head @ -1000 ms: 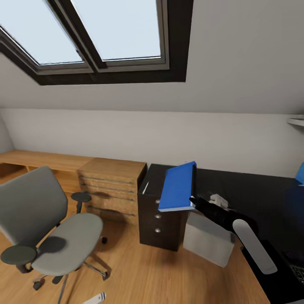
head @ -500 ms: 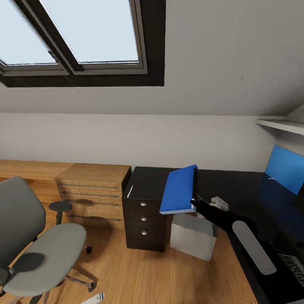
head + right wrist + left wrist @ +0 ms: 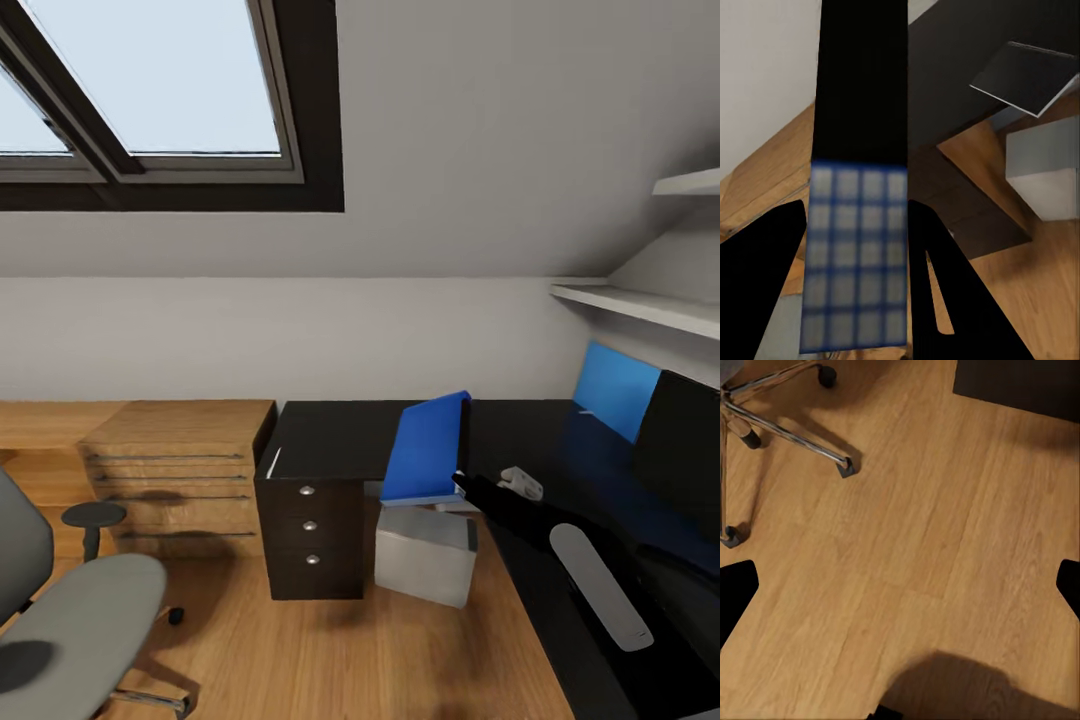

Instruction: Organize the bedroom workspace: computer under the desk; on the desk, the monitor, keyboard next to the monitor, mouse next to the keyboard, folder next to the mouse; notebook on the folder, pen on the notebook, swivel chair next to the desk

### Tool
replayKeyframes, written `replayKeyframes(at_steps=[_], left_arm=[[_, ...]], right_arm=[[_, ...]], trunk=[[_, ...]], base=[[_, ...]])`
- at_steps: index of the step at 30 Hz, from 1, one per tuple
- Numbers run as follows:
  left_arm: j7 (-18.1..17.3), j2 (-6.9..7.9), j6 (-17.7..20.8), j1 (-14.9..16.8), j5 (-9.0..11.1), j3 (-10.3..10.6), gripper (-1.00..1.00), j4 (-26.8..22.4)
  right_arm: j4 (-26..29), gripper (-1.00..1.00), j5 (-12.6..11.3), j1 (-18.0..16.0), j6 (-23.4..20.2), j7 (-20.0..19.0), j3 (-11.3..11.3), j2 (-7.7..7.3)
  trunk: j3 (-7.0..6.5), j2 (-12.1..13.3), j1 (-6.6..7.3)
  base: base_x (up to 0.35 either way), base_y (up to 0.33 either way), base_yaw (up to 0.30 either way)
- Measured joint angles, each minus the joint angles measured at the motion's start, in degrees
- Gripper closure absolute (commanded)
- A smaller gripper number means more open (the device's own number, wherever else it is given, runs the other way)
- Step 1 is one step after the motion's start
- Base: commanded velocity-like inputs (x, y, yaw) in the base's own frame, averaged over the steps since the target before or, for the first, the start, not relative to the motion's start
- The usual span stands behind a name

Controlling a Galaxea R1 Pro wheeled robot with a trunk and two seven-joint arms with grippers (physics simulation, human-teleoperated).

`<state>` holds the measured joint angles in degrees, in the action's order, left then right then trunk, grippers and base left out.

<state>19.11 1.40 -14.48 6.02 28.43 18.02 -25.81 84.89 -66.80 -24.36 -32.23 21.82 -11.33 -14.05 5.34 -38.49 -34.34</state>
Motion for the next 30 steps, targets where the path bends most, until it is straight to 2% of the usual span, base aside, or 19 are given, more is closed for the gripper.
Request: replayKeyframes(at_steps=[7, 11, 15, 17, 19, 22, 25, 26, 30], left_arm=[[-0.37, 0.18, -1.62, 0.00, -0.32, -0.62, -1.00, 1.06], [-0.34, 0.12, -1.67, -0.01, -0.29, -0.67, -1.00, 1.14], [-0.34, 0.12, -1.67, -0.01, -0.29, -0.67, -1.00, 1.14], [-0.34, 0.12, -1.67, 0.00, -0.29, -0.67, -1.00, 1.14], [-0.34, 0.12, -1.67, 0.00, -0.29, -0.67, -1.00, 1.14], [-0.34, 0.12, -1.67, -0.01, -0.29, -0.67, -1.00, 1.14], [-0.34, 0.08, -1.67, -0.01, -0.29, -0.67, -1.00, 1.14], [-0.07, -0.24, -1.99, -0.01, -0.28, -0.69, -1.00, 1.46], [-0.11, -1.53, -3.12, -0.02, -0.27, -0.67, -1.00, 1.69]], right_arm=[[-0.33, 1.00, 0.28, -0.01, 0.33, 0.16, -0.15, 0.28], [-0.37, 1.00, 0.47, -0.01, 6.44, 0.56, -0.22, 0.78], [-1.68, 1.00, 0.20, -0.01, 15.04, 0.63, -0.26, 3.02], [-4.68, 1.00, -0.06, 0.00, 20.27, 0.50, -0.29, 5.02], [-6.99, 1.00, -0.17, 0.00, 23.17, 0.40, -0.28, 6.41], [-8.81, 1.00, -0.25, -0.01, 25.50, 0.37, -0.22, 7.52], [-9.18, 1.00, -0.31, -0.01, 26.27, 0.38, -0.14, 7.78], [-9.51, 1.00, -0.15, 0.32, 26.59, 0.06, -0.48, 8.11], [-10.23, 1.00, 0.75, 0.35, 25.28, -0.28, 0.81, 8.96]], trunk=[[-1.27, 2.81, 1.54], [-1.99, 4.42, 2.42], [-2.71, 6.03, 3.30], [-2.90, 6.46, 3.52], [-2.90, 6.46, 3.52], [-2.90, 6.45, 3.53], [-2.90, 6.45, 3.53], [-2.90, 6.45, 3.53], [-2.90, 6.45, 3.53]], base=[[0.000, 0.000, -0.006], [0.000, 0.000, 0.000], [0.000, 0.000, 0.000], [0.000, 0.000, 0.000], [0.000, 0.000, 0.000], [0.000, 0.000, 0.000], [0.000, 0.000, 0.000], [0.000, 0.000, 0.000], [0.000, 0.000, 0.000]])
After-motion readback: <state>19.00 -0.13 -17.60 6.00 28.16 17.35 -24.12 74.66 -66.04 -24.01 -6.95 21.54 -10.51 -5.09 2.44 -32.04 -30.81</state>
